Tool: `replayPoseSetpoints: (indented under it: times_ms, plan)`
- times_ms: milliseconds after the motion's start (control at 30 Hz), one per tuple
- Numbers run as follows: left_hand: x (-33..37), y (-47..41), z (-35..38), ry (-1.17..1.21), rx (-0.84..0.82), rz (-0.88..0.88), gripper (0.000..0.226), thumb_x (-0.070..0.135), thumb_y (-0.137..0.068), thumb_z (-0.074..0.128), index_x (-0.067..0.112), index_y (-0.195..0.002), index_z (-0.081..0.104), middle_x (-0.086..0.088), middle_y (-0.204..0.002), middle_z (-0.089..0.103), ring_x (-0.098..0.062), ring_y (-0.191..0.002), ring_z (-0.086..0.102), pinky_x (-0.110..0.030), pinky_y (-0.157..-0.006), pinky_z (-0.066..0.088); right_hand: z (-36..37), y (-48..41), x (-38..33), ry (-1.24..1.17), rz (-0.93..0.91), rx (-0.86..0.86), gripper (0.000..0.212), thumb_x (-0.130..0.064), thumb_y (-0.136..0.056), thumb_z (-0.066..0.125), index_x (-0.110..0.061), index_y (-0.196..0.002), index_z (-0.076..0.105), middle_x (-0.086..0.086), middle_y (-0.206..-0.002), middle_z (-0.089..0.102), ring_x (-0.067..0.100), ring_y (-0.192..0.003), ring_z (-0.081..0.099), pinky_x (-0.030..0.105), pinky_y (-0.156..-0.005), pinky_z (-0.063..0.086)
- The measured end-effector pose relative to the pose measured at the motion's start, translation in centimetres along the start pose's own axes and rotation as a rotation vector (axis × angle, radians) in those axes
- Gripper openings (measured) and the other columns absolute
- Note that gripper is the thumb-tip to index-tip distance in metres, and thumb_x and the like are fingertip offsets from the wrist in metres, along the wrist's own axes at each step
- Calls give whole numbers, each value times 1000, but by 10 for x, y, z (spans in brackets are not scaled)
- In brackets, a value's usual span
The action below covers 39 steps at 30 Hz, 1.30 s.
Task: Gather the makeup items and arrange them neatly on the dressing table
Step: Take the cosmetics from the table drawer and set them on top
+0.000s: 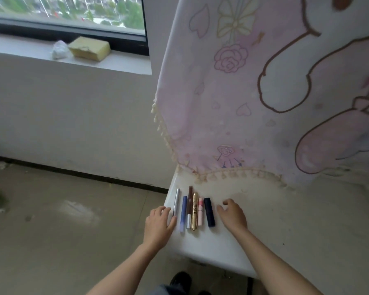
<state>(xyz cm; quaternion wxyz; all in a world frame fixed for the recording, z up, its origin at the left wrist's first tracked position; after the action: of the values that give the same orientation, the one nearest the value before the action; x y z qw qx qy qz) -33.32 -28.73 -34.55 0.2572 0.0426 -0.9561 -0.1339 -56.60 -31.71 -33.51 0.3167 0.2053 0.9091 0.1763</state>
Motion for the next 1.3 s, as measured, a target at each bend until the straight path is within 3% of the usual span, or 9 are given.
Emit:
replayPoseSetpoints:
  times_ms: [100, 300, 467, 633, 767, 867, 967, 1133, 1300]
  plan:
    - [4, -3, -5, 8, -6, 28, 90, 62, -64, 2, 18, -128, 48, 0, -136, 46, -17, -127, 37, -30, -99, 31, -16, 5, 9, -37, 2, 34, 39, -29, -92, 49, -8, -124, 47, 14, -123, 54, 28, -109, 55, 27, -84, 40]
    - [51, -18, 3, -30, -39, 253, 71, 56, -75, 20, 14, -115, 61, -6, -121, 59, -30, -116, 50, -36, -93, 38, -44, 35, 47, -113, 78, 133, 39, -29, -92, 49, -9, -126, 46, 13, -119, 54, 25, -110, 53, 27, -87, 40]
    - [131, -3, 40, -49, -167, 484, 79, 59, -73, 16, 12, -122, 56, -7, -129, 54, -29, -123, 45, -38, -106, 26, -66, 86, 117, -176, 246, 238, 38, -26, -92, 49, -9, -125, 46, 12, -119, 54, 25, -111, 51, 26, -87, 38]
    - [202, 52, 96, -50, -341, 712, 53, 44, -81, 36, 7, -99, 68, -12, -101, 69, -35, -92, 65, -42, -74, 52, -91, 161, 208, -262, 453, 388, 34, -24, -90, 52, -8, -120, 49, 1, -91, 53, 24, -102, 57, 30, -85, 43]
    - [246, 108, 124, -81, -380, 896, 63, 51, -79, 27, 10, -109, 65, -8, -112, 66, -32, -105, 60, -39, -84, 49, -112, 221, 273, -242, 556, 468, 39, -27, -92, 51, -9, -126, 46, 9, -124, 54, 23, -112, 53, 25, -81, 39]
    - [264, 152, 145, -139, -422, 954, 88, 60, -66, 4, 16, -127, 50, -1, -132, 51, -23, -124, 43, -30, -99, 35, -123, 262, 314, -287, 587, 504, 41, -26, -92, 51, -7, -128, 44, 11, -127, 52, 23, -115, 52, 24, -83, 39]
    - [273, 194, 169, -146, -450, 934, 90, 61, -64, 4, 15, -125, 51, -2, -128, 53, -22, -120, 46, -29, -97, 36, -126, 305, 358, -296, 591, 540, 39, -27, -91, 52, -8, -125, 48, 13, -123, 54, 24, -109, 55, 29, -88, 45]
    - [278, 264, 211, -58, -457, 848, 63, 53, -73, 25, 13, -102, 65, -9, -102, 66, -32, -96, 60, -30, -79, 47, -119, 377, 425, -329, 638, 540, 39, -29, -93, 49, -10, -127, 44, 11, -123, 50, 21, -104, 55, 25, -75, 41]
    - [288, 325, 227, -73, -454, 819, 37, 24, -91, 48, 14, -127, 50, -5, -130, 52, -22, -117, 46, -29, -95, 37, -120, 414, 466, -353, 625, 541, 40, -29, -94, 48, -10, -128, 44, 11, -125, 49, 20, -101, 54, 23, -73, 38]
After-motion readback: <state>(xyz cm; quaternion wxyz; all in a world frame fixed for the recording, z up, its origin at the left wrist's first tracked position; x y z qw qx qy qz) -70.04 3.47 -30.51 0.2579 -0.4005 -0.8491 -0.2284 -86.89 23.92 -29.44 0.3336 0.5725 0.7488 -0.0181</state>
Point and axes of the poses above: each hand's wrist, its own y-axis away from the middle knuckle, its own z-axis out of the palm, x = y × z, the point moved 8 cm from there along -y, towards the middle knuckle
